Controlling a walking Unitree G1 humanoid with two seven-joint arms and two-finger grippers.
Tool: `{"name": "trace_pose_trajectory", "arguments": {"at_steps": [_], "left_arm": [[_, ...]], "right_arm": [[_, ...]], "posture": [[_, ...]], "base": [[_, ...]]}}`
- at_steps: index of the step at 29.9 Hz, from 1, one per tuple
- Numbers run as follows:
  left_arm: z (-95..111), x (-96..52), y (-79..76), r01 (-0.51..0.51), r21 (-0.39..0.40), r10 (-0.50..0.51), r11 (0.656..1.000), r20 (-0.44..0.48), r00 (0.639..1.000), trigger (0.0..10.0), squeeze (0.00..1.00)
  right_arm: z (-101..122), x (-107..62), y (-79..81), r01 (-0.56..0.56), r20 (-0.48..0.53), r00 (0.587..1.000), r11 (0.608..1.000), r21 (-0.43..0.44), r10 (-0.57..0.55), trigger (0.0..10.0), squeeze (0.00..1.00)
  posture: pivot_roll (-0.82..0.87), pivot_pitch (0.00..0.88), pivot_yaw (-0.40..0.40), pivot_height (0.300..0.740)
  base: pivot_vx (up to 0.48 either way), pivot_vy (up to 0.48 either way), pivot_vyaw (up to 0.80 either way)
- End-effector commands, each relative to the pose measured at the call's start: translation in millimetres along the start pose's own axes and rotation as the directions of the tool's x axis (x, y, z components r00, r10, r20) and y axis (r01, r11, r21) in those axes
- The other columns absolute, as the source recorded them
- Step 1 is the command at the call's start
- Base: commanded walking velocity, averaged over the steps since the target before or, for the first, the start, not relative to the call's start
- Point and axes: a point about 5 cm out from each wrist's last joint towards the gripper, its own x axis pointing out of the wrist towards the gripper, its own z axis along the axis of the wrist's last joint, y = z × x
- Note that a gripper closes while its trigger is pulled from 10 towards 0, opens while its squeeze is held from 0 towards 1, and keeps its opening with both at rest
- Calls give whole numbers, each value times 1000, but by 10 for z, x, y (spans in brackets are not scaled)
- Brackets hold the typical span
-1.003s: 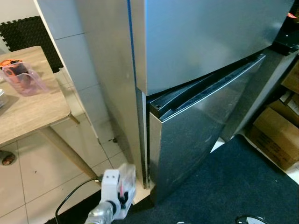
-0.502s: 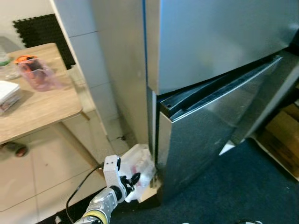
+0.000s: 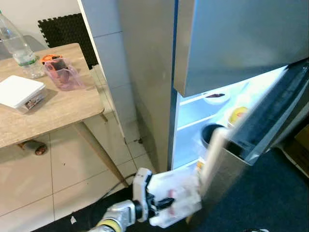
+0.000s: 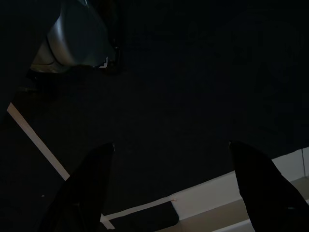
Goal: Restocking fridge
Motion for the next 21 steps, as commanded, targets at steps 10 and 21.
{"name": "trace_pose_trajectory", "arguments": {"at_steps": [10,21], "left_arm": [[-131,-88,77,-98,6,98,995,-60,993,10000,0],[-591,-646,392,-506,16,500,862,-177,847,10000,0]], "right_arm": [[-243,-6,70,-18,-166,986,999,-50,9,10000,0],[-338,-18,79,-16,-215,976,999,-38,7,10000,0]], "posture": [[-115,54,19,740],[-119,45,24,740]], "base": [[0,0,-306],[0,0,-769]]}}
